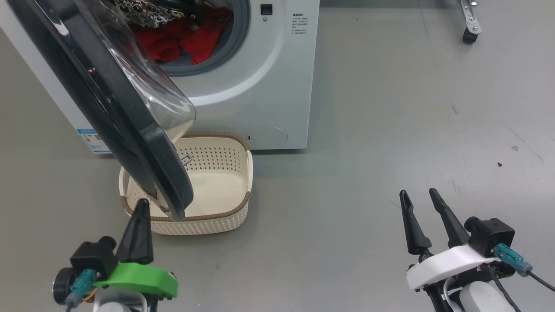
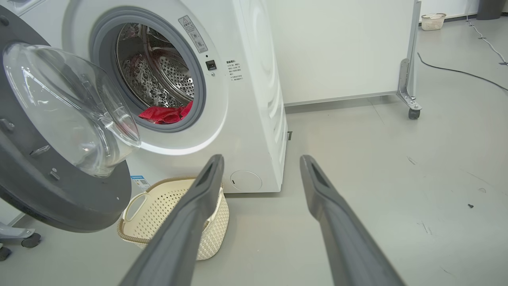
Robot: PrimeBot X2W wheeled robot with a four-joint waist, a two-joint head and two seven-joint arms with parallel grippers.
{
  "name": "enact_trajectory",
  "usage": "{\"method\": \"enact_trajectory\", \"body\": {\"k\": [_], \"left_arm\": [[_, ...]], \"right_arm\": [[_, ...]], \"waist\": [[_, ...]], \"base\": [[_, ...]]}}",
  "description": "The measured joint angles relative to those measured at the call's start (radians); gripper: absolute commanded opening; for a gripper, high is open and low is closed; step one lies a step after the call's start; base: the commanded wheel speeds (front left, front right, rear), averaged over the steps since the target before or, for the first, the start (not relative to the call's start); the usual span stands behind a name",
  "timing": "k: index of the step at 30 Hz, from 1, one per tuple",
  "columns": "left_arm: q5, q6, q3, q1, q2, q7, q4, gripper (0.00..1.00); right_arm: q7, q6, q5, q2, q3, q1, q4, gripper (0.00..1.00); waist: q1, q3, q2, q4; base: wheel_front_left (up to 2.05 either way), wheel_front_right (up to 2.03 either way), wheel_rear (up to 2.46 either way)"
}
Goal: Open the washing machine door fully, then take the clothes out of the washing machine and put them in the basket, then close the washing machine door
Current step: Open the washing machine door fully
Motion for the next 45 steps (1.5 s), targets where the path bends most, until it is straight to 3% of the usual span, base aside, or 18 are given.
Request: {"method": "enact_trajectory", "body": {"k": [20,31,45], "left_arm": [[0.049,-0.022,0.096,-0.223,0.044,-0.005,-0.232,0.0],[0.059,-0.055,0.029,-0.314,0.049,0.012,-0.274,0.0],[0.059,-0.084,-0.105,-0.317,0.035,0.156,-0.204,0.0]], "right_arm": [[0.0,0.015,-0.011,0.028,-0.01,0.0,0.017,1.0],[0.0,0.023,-0.018,0.051,-0.003,0.0,0.043,1.0],[0.0,0.031,-0.018,0.059,0.006,0.0,0.053,1.0]], "waist": [[0.0,-0.012,0.0,0.006],[0.0,-0.035,0.0,-0.016],[0.0,-0.044,0.0,-0.062]], "base": [[0.0,0.0,0.0],[0.0,0.0,0.0],[0.0,0.0,0.0]]}}
